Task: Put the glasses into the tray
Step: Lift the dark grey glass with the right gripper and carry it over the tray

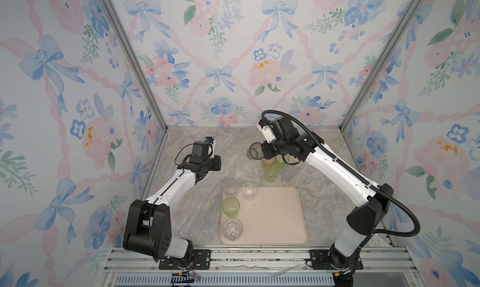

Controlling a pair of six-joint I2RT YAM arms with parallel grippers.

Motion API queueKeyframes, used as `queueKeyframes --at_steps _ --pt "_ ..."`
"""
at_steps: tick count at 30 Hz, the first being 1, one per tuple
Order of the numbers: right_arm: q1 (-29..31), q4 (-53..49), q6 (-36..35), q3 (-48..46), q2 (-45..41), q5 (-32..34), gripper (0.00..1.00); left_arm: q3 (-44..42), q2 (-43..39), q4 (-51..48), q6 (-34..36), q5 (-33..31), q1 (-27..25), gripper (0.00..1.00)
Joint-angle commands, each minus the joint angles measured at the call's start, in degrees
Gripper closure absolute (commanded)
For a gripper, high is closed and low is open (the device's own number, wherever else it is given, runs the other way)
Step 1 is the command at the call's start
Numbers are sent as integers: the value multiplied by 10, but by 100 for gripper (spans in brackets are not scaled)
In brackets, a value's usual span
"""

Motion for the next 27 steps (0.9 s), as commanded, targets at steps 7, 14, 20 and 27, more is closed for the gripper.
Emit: queueKeyframes --at_steps 7,14,20,27 --pt "98 -99 20 -132 -107 51 100 -6 -37 -11 4 -50 -20 73" --pt "162 -107 52 -180 -83 35 100 -10 -57 -25 4 -60 -27 73" --pt "188 -88 71 -202 -43 -1 100 -11 -62 -27 2 -65 -34 73" --pt "197 -71 82 -201 21 -10 100 -13 -48 -26 6 -75 -54 73"
